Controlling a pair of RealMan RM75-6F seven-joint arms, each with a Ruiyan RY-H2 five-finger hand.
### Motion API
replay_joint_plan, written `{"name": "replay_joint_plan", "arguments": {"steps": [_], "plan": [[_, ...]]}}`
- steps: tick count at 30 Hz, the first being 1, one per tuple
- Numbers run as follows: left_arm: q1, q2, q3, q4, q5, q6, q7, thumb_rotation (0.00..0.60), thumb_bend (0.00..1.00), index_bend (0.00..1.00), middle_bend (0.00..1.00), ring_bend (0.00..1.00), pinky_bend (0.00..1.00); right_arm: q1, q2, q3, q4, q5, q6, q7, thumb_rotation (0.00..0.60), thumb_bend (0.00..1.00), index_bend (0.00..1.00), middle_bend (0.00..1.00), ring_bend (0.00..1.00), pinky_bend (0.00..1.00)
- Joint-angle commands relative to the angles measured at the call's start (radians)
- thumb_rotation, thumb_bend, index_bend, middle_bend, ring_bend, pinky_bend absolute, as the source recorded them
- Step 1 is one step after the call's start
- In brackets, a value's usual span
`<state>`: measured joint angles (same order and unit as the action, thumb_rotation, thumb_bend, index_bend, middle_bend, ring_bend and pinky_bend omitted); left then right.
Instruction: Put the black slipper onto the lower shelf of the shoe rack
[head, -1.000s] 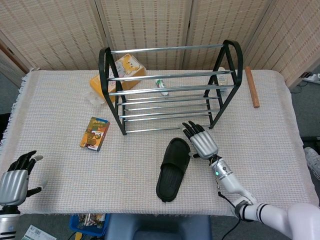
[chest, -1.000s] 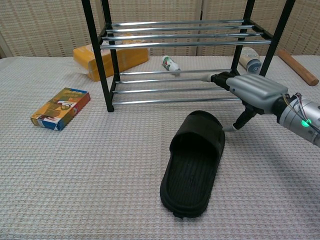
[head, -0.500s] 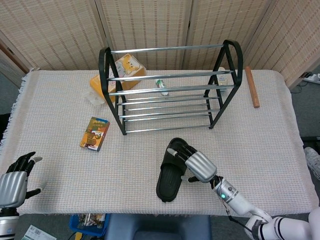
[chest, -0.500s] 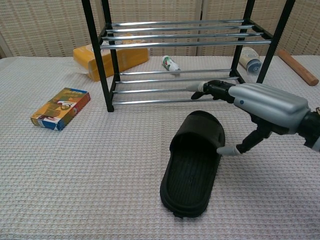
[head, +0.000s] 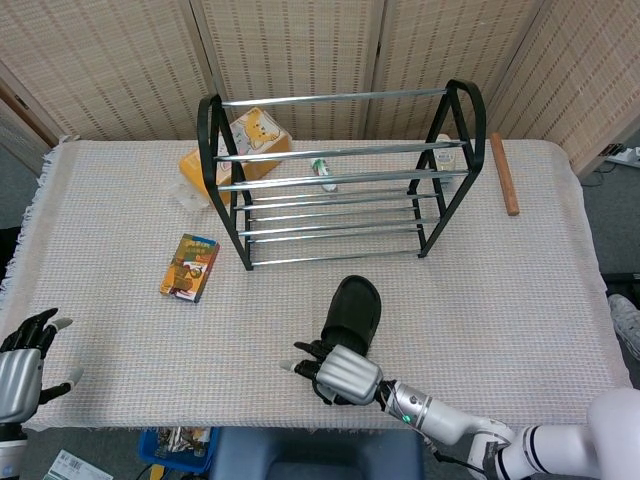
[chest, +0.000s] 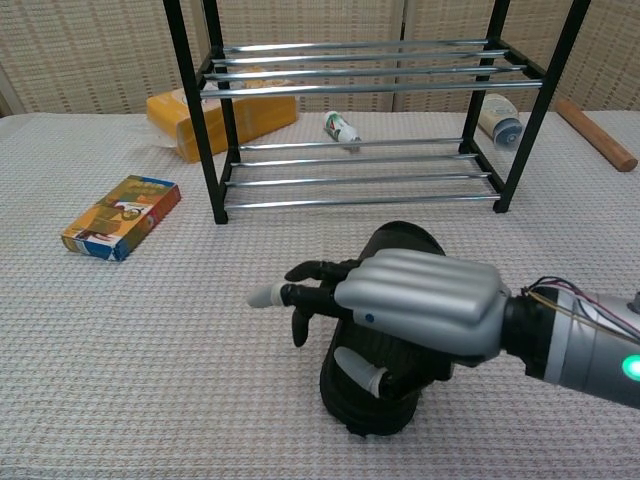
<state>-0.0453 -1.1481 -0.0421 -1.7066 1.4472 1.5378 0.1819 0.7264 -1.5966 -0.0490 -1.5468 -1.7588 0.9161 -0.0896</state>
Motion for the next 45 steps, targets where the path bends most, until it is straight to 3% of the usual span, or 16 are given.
{"name": "replay_joint_plan", "arguments": {"steps": [1, 9, 15, 23, 36, 38, 42, 45], "plan": [[0.002, 0.001, 0.001, 0.001, 0.0, 0.0, -0.003, 0.6, 0.22, 0.26, 0.16, 0.17, 0.27, 0.02, -0.031, -0.006, 0.012, 0.002, -0.029, -0.035, 0.6, 0.72, 0.0, 0.32, 0.06, 0.13], [0.005, 0.007, 0.004, -0.002, 0.005, -0.003, -0.012, 0.6, 0.22, 0.26, 0.16, 0.17, 0.27, 0.018, -0.029, -0.034, 0.025, 0.007, -0.04, -0.097, 0.6, 0.7, 0.0, 0.37, 0.06, 0.1], [-0.001, 0.001, 0.007, -0.012, 0.018, -0.012, -0.006, 0.6, 0.22, 0.26, 0.16, 0.17, 0.27, -0.03, 0.043, -0.084, 0.013, 0.0, 0.021, -0.121, 0.6, 0.67, 0.0, 0.38, 0.06, 0.07], [-0.013, -0.008, 0.004, -0.023, 0.031, -0.02, 0.009, 0.6, 0.22, 0.26, 0.16, 0.17, 0.27, -0.07, 0.117, -0.111, 0.011, 0.001, 0.073, -0.131, 0.6, 0.66, 0.0, 0.38, 0.06, 0.07], [-0.019, -0.017, 0.003, -0.016, 0.04, -0.024, -0.002, 0.6, 0.22, 0.26, 0.16, 0.17, 0.27, -0.127, 0.212, -0.102, 0.036, 0.07, 0.102, -0.18, 0.6, 0.64, 0.0, 0.39, 0.06, 0.07], [-0.019, -0.016, 0.004, -0.016, 0.04, -0.025, -0.005, 0.6, 0.22, 0.26, 0.16, 0.17, 0.27, -0.134, 0.219, -0.094, 0.036, 0.073, 0.116, -0.177, 0.6, 0.58, 0.0, 0.38, 0.06, 0.07], [-0.017, -0.016, 0.005, -0.013, 0.038, -0.025, -0.009, 0.6, 0.22, 0.26, 0.16, 0.17, 0.27, -0.156, 0.221, -0.082, 0.038, 0.026, 0.213, -0.109, 0.6, 0.24, 0.0, 0.3, 0.06, 0.07], [-0.018, -0.017, 0.006, -0.012, 0.04, -0.027, -0.011, 0.6, 0.22, 0.26, 0.16, 0.17, 0.27, -0.172, 0.215, -0.057, 0.038, 0.037, 0.256, -0.071, 0.6, 0.17, 0.0, 0.2, 0.06, 0.07]]}}
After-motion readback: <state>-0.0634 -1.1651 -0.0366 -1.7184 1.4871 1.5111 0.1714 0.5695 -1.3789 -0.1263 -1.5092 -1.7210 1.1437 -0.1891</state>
